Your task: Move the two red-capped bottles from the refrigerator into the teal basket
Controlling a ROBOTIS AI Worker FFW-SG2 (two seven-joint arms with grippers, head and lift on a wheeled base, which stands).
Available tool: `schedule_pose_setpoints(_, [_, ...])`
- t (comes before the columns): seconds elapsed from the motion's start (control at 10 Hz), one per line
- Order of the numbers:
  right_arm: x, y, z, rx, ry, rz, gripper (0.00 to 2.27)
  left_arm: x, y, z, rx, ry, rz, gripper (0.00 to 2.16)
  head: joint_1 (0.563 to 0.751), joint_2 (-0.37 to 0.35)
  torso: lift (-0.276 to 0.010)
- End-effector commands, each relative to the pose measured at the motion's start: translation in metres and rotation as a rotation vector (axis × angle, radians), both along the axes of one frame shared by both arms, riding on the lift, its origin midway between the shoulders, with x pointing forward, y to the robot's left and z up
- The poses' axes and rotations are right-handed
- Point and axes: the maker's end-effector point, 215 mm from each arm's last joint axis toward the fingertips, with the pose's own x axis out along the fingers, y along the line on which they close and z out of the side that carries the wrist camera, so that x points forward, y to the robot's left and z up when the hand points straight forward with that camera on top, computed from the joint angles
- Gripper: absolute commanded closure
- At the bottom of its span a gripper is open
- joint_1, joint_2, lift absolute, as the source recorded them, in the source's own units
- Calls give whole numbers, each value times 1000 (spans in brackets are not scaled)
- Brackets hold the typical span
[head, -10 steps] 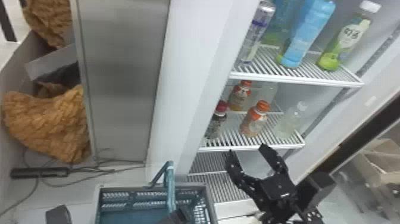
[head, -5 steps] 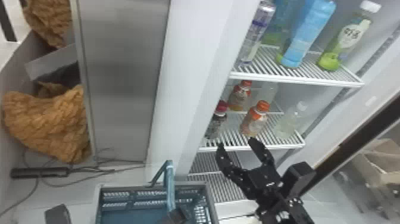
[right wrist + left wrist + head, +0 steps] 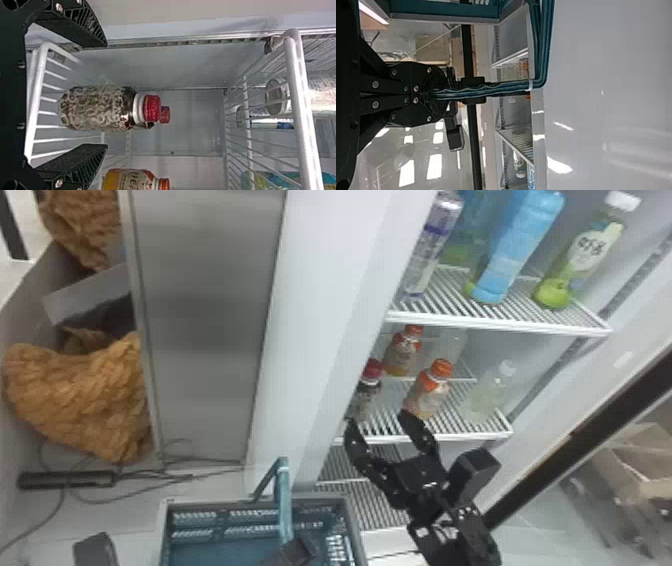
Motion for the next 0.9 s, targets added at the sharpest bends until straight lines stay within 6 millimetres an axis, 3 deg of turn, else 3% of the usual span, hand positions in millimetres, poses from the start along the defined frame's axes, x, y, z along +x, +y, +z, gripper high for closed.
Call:
schedule_pose_setpoints(0.0, [3, -1, 6, -6, -21, -16, 104, 0, 0, 1, 0, -2, -1, 1154, 695, -350, -224])
schedule_pose_setpoints(0.3, [3, -15, 5, -6, -28, -87, 104, 1, 1, 0, 1, -2, 0, 1154, 695, -350, -224])
schedule_pose_setpoints(0.8, [43, -32, -5, -7, -50, -112, 105, 1, -3, 4, -2, -10, -9, 1154, 695, -350, -224])
